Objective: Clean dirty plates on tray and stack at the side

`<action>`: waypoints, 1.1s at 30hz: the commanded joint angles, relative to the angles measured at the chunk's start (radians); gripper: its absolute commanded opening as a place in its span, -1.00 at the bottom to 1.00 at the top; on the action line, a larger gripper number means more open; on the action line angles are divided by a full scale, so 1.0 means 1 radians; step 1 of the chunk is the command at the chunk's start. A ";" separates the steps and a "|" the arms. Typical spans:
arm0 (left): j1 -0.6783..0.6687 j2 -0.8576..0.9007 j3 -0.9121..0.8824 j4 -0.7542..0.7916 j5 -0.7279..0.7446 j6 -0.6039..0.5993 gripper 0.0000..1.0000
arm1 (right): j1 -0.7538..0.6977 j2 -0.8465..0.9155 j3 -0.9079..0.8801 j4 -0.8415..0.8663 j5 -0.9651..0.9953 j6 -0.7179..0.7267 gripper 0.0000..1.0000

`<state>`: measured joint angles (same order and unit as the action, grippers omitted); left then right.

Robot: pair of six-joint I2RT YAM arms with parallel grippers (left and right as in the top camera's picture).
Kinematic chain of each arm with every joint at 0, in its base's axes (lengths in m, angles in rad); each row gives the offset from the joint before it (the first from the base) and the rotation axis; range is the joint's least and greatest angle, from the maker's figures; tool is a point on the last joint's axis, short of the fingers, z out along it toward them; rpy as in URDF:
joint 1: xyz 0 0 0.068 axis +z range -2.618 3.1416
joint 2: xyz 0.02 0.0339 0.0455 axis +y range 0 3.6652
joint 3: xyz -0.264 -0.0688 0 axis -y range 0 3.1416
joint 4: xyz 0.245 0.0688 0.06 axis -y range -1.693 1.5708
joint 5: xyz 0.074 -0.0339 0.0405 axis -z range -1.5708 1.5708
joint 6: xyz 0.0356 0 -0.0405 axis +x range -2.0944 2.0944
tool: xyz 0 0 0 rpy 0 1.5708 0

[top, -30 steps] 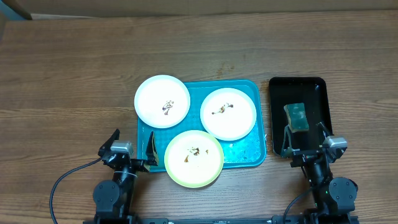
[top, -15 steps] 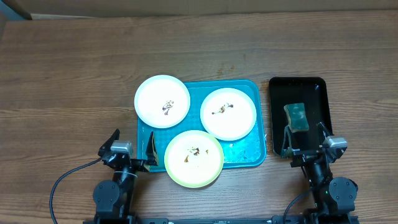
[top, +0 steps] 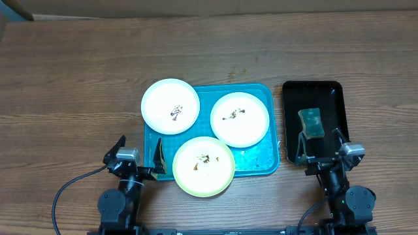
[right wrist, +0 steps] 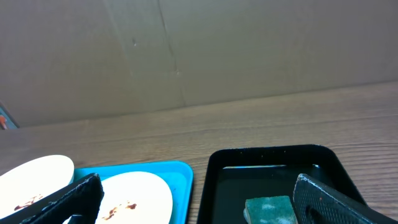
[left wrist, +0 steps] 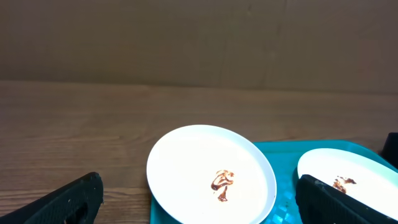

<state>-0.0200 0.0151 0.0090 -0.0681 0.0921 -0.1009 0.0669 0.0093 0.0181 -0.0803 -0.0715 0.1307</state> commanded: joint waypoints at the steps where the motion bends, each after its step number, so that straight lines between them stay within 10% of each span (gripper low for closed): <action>1: -0.007 -0.009 -0.003 -0.005 -0.014 0.004 1.00 | 0.006 -0.006 -0.010 0.003 0.000 0.000 1.00; 33: -0.059 -0.009 -0.003 -0.005 -0.015 0.004 1.00 | 0.006 -0.006 -0.010 0.003 0.000 0.000 1.00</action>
<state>-0.0738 0.0151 0.0090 -0.0685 0.0887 -0.1009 0.0673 0.0093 0.0181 -0.0803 -0.0715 0.1303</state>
